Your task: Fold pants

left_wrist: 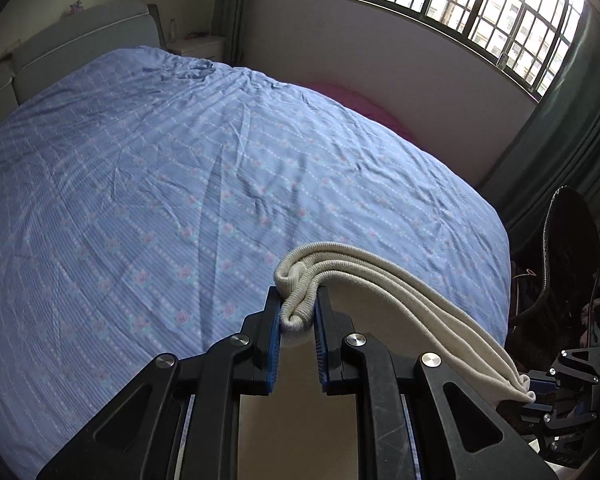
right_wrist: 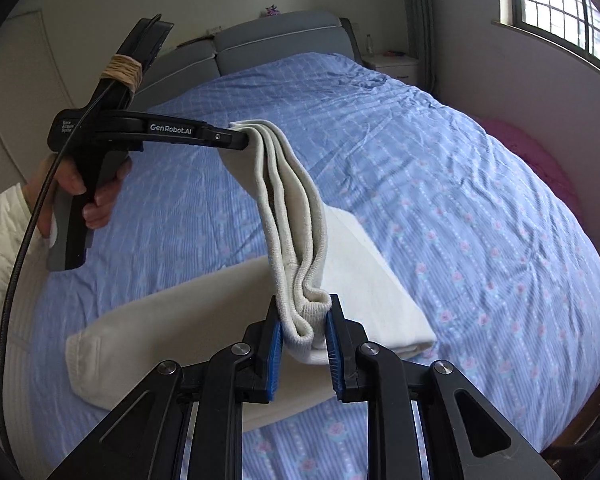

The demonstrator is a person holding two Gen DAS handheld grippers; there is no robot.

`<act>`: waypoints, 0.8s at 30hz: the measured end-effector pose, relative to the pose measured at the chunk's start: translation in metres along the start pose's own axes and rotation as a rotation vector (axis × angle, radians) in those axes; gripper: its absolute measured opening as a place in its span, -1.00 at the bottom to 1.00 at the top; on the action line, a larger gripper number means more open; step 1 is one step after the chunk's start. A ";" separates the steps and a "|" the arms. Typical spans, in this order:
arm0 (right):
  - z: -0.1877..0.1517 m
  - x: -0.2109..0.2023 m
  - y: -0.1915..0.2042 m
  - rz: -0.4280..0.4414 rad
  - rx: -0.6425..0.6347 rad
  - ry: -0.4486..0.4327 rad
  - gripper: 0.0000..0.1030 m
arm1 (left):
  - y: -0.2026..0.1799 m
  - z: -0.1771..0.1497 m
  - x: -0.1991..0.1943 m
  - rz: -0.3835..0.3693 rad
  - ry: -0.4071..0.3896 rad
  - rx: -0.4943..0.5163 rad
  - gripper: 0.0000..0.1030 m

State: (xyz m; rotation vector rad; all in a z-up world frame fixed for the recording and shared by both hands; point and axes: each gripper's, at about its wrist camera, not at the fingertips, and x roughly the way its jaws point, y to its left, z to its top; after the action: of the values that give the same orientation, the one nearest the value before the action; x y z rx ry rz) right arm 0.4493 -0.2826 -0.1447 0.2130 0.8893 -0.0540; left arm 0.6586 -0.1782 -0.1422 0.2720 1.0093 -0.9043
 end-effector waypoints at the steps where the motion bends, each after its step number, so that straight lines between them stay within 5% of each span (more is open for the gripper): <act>1: -0.004 0.006 0.012 0.002 -0.010 0.014 -0.59 | 0.009 -0.012 0.002 -0.004 0.006 -0.009 -0.69; 6: -0.037 0.045 0.055 0.013 -0.051 0.120 -0.59 | 0.046 -0.076 0.020 0.000 0.068 -0.048 -0.63; 10: -0.071 0.080 0.082 -0.010 -0.107 0.209 -0.59 | 0.082 -0.132 0.026 0.076 0.110 -0.160 -0.11; 15: -0.110 0.128 0.112 -0.004 -0.178 0.387 -0.47 | 0.117 -0.196 0.009 0.079 0.141 -0.328 0.10; 20: -0.132 0.122 0.132 0.154 -0.144 0.487 -0.37 | 0.112 -0.230 0.008 -0.030 0.164 -0.411 0.15; 24: -0.130 0.104 0.111 0.117 -0.033 0.438 -0.23 | 0.112 -0.229 0.023 -0.142 0.128 -0.520 0.17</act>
State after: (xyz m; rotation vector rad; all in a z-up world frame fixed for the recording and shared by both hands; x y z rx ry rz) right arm 0.4307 -0.1427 -0.2872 0.2508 1.3106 0.1210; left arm 0.6085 0.0121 -0.3055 -0.1845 1.3559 -0.7256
